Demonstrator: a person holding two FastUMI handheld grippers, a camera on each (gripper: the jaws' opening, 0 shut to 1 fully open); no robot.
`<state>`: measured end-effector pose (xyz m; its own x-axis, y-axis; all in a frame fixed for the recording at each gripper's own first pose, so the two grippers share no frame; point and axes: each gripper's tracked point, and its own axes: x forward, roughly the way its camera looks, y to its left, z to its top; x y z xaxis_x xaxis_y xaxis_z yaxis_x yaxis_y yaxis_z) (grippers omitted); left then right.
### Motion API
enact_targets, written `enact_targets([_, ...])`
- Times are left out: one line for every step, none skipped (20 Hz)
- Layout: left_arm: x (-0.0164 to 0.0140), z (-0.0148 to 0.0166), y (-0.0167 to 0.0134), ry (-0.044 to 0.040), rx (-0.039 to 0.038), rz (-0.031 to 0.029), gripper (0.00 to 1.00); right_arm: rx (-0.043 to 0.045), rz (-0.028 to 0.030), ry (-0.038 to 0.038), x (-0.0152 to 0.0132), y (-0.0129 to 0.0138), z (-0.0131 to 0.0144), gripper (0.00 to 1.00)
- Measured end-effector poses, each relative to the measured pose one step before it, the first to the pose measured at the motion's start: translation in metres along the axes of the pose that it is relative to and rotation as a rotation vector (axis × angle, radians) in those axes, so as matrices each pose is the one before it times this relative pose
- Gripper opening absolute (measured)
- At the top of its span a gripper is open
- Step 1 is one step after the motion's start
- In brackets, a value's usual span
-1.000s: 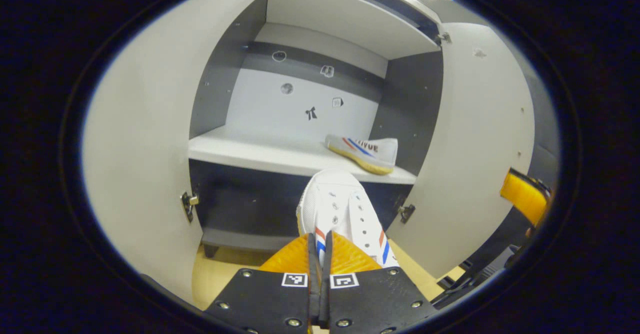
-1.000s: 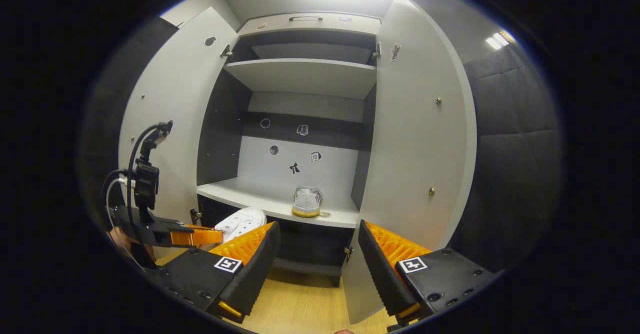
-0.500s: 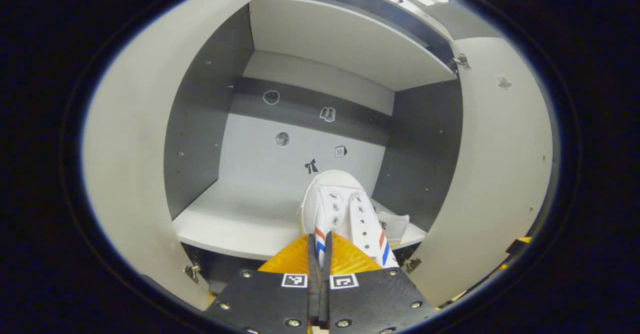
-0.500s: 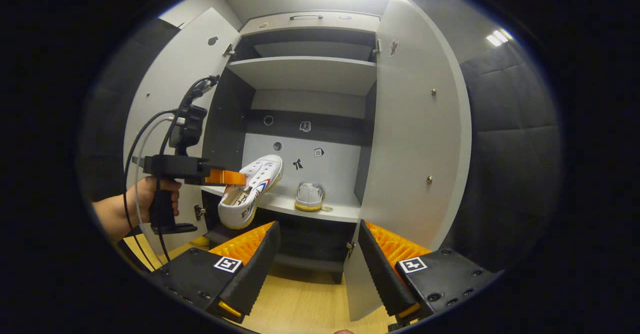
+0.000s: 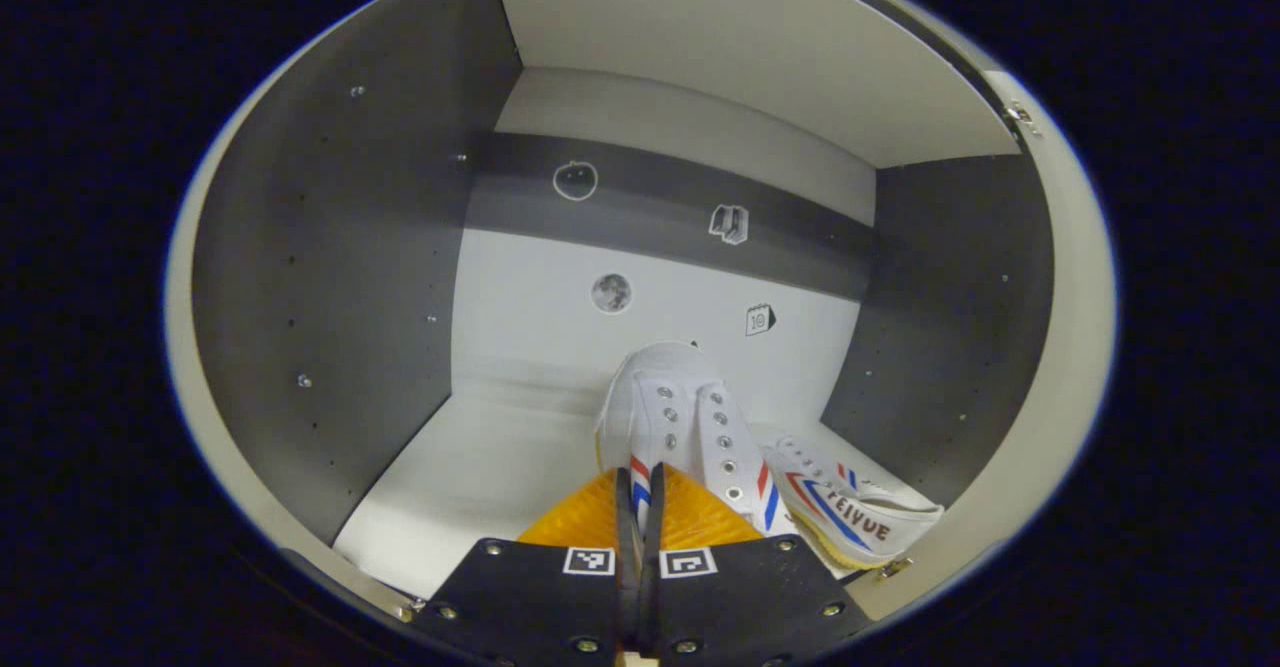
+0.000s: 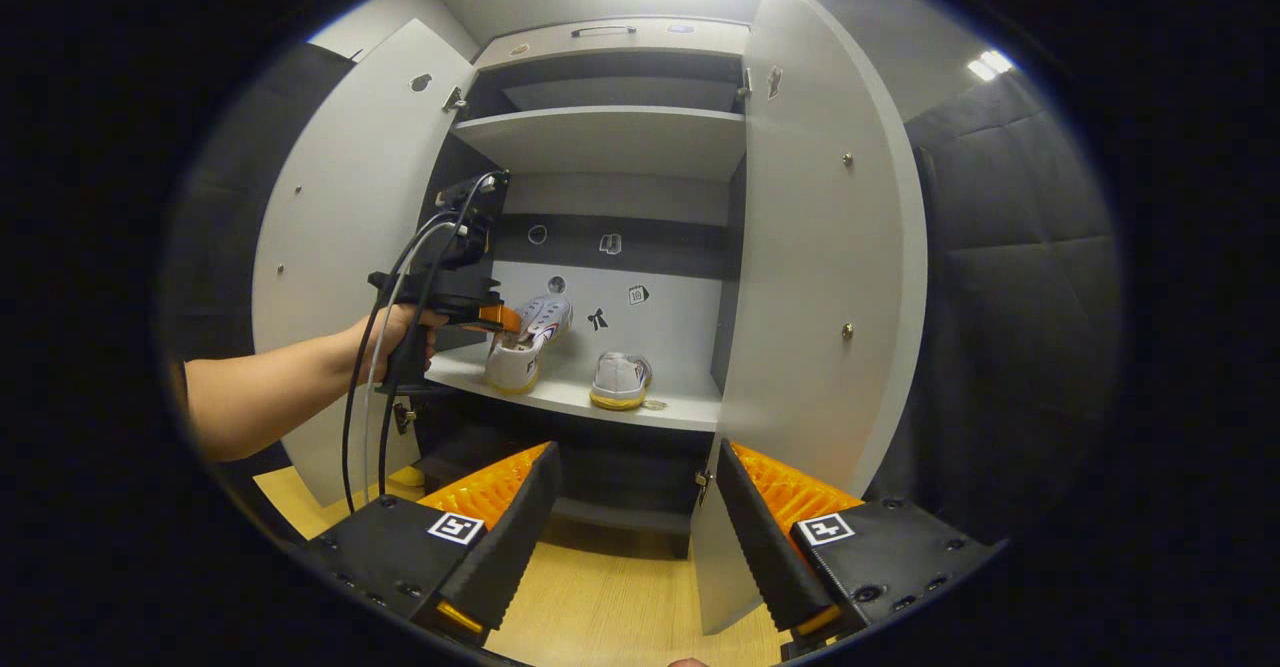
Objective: Grab one shoe with the right hand and put it into the shoe cabinet, grab the other shoe with the left hand and put it into the shoe cabinet; then close the right door with the right hand and the left door with the left hand.
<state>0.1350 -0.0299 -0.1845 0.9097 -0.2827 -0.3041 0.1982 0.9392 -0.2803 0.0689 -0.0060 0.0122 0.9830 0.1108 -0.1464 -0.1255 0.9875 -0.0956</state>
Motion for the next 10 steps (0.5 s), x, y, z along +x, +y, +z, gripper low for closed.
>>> enact_targets([0.00407, -0.00601, -0.00157, 0.02773, 0.00226, 0.00293, 0.01, 0.00194, 0.00560, 0.00022, -0.00148, -0.00140, -0.00265, 0.98])
enact_targets([0.00056, -0.00417, 0.00129, 0.02428, 0.00563, 0.01075, 0.01, 0.00031, 0.00827, 0.00047, 0.00234, -0.00059, -0.00402, 0.98])
enact_targets([0.00116, -0.00462, 0.00195, 0.02309, 0.00698, 0.01263, 0.01, 0.00098, 0.01131, 0.00376, 0.00258, 0.00104, -0.00238, 0.98])
enact_targets([0.00097, -0.00515, 0.00115, 0.02386, 0.00748, 0.01612, 0.01, 0.00506, 0.01652, 0.00565, 0.00279, 0.00136, -0.00220, 0.98])
enact_targets([0.00146, -0.00590, 0.00299, 0.01429, 0.00386, 0.01379, 0.01, 0.00817, 0.01970, 0.00347, 0.00229, 0.00260, -0.00028, 0.98])
enact_targets([-0.00025, 0.00236, -0.00179, -0.00929, -0.00730, -0.00802, 0.02, 0.00520, 0.01983, -0.00239, 0.00240, 0.00267, 0.00091, 0.98])
enact_targets([0.00091, 0.00572, -0.00559, -0.02570, -0.00527, -0.02551, 0.04, 0.00087, 0.01721, -0.00607, 0.00193, 0.00195, 0.00197, 0.98])
enact_targets([-0.00163, 0.00798, 0.00458, -0.03084, 0.01290, 0.03007, 0.03, -0.00135, 0.01742, -0.00555, 0.00235, 0.00140, 0.00103, 0.98])
enact_targets([0.00390, 0.00617, 0.00687, -0.02567, 0.03175, 0.04222, 0.25, -0.00019, 0.01757, -0.00431, 0.00078, 0.00166, 0.00106, 0.98])
enact_targets([-0.00710, 0.00343, 0.00498, -0.01639, 0.02493, 0.03513, 0.43, 0.00138, 0.01920, -0.00454, 0.00121, 0.00175, -0.00006, 0.98])
